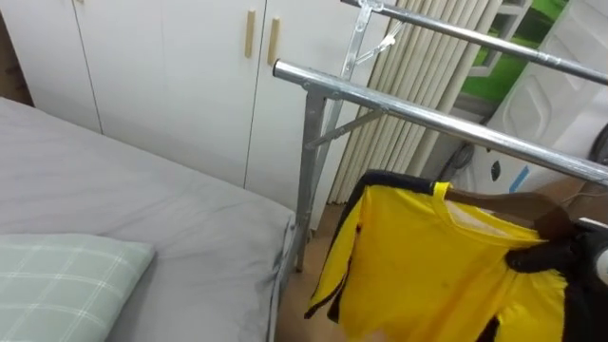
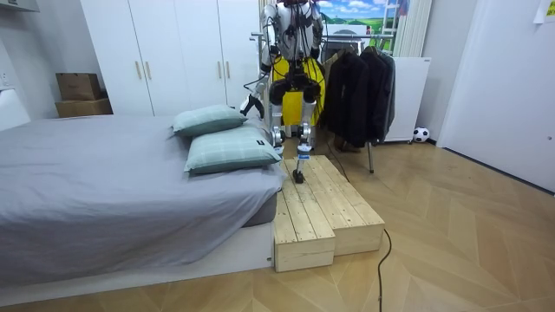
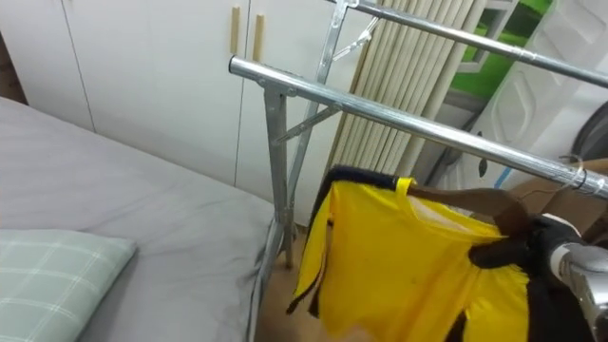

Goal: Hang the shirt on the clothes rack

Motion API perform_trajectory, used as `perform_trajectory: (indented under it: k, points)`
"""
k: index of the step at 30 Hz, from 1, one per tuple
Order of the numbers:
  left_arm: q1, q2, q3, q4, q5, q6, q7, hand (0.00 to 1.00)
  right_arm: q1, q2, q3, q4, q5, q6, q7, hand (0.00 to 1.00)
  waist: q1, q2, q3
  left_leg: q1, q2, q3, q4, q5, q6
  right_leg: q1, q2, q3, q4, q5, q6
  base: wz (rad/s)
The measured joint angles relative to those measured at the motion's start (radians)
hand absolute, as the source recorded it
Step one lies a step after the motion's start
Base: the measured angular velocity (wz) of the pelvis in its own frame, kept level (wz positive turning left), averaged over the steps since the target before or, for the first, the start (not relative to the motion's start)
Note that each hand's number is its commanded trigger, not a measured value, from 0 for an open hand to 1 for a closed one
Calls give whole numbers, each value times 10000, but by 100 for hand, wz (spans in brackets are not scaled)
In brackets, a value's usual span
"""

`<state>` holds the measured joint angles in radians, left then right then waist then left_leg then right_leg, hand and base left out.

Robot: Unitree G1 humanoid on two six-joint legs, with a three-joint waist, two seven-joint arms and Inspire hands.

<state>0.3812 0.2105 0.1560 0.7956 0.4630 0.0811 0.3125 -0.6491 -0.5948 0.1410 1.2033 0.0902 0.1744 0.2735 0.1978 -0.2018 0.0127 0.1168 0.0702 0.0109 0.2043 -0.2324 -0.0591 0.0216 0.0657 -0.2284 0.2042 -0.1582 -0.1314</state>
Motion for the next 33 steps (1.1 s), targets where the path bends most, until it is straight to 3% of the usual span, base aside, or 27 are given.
perform_trajectory:
  k: [4, 10, 16, 24, 25, 26, 27, 28, 33]
  points:
    - [-48, 1, -57, 98, -2, 2, -6, 0, 17, -20, 0, 54, -785, -108, -133, 100, -13, 87, 74, 146, 1, -54, -12, 3, -5, 181, 1, -59, -48, -1, 1, 4]
    - [-189, 88, -37, 91, -2, 1, -141, 0, 138, -19, -12, 84, -2227, -234, -168, 100, -71, 5, 47, 113, 10, -186, 4, 14, -27, 297, -2, -236, -181, -15, 10, 11]
    - [-218, 159, -1, -32, 1, 4, -141, 0, 539, -9, -4, 53, -2989, -297, -498, 100, 25, -170, -52, 22, 7, -208, 27, 15, -30, 300, -2, -260, -188, -7, 0, 1]
    - [-220, 272, -99, -104, -4, 13, -143, 0, 931, 6, 176, -102, -2916, -324, -551, 99, 60, -167, 13, 119, 2, -200, 30, 14, -30, 320, -1, -233, -233, -18, 26, 0]
    - [-225, 288, -138, -104, -5, 13, -143, 0, 936, 7, 204, -103, -2915, -336, -567, 78, 51, -157, 21, 113, 1, -200, 32, 15, -30, 321, -1, -234, -241, -19, 27, 0]
    - [-230, 300, -171, -103, -19, 13, -141, 0, 992, 10, 227, -105, -2879, -386, -633, 66, 47, -156, 22, 110, 2, -196, 33, 15, -30, 328, -1, -234, -256, -17, 29, 4]
    - [-230, 306, -208, -103, -25, 14, -136, 0, 1044, 10, 227, -105, -2836, -434, -685, 23, 45, -156, 22, 110, 2, -191, 33, 15, -30, 342, 1, -234, -278, -11, 36, 5]
    - [-230, 306, -258, -102, -26, 14, -122, 0, 1145, 10, 237, -118, -2781, -498, -779, 0, 45, -152, 25, 110, 7, -170, 33, 16, -30, 378, 12, -234, -336, 10, 46, 4]
    - [-232, 328, -416, -52, -415, 16, -90, 0, 1277, 30, 329, -156, -2703, -613, -882, 0, 44, -86, 73, 138, 5, -131, 23, 15, -28, 470, 13, -251, -370, 9, 62, 0]
